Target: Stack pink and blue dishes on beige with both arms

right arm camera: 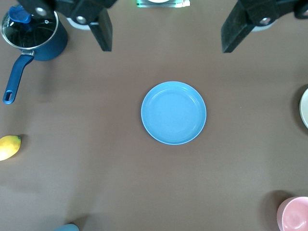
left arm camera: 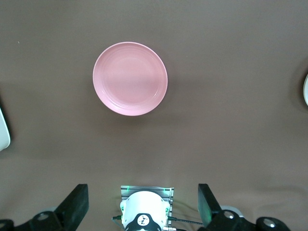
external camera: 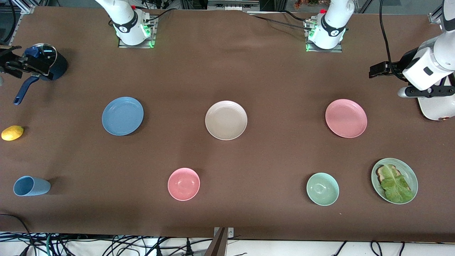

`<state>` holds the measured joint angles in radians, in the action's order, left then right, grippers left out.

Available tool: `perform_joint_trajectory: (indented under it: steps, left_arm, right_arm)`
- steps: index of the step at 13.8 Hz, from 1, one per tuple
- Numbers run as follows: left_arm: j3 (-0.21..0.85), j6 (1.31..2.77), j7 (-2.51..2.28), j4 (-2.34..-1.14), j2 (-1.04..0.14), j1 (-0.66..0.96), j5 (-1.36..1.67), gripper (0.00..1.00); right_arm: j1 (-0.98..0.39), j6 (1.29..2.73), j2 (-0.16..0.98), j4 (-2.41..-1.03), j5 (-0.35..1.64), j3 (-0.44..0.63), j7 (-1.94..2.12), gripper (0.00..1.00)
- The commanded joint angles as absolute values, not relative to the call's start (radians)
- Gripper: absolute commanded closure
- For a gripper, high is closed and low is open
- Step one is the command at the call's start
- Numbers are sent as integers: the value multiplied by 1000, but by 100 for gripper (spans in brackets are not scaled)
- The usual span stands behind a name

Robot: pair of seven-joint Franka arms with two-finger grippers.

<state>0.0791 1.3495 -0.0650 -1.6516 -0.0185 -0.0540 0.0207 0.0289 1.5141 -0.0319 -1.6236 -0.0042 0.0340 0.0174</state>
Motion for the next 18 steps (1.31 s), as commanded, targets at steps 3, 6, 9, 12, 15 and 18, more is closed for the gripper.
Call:
perform_joint_trajectory:
  steps: [3,6,9,12,15,18]
  left_arm:
    - [80,1342,-61,-1632,-25,-54,-2,0]
    - [80,1342,-63,-1631,-25,-54,-2,0]
    - [80,1342,-63,-1631,-25,-54,-2,0]
    - [80,1342,-63,-1631,-25,-54,-2,0]
    - [80,1342,-64,-1631,-25,-55,0,0]
    - [78,1342,-78,-1625,-49,-58,11,0]
  right_arm:
    - [37,1509,-40,-1629,0,25,15,0]
    - [37,1508,-38,-1629,0,25,14,0]
    - [37,1508,-38,-1629,0,25,14,0]
    - [37,1508,-40,-1629,2,25,14,0]
    - [37,1511,-38,-1629,0,25,14,0]
    - [37,1511,-40,-1629,0,25,14,0]
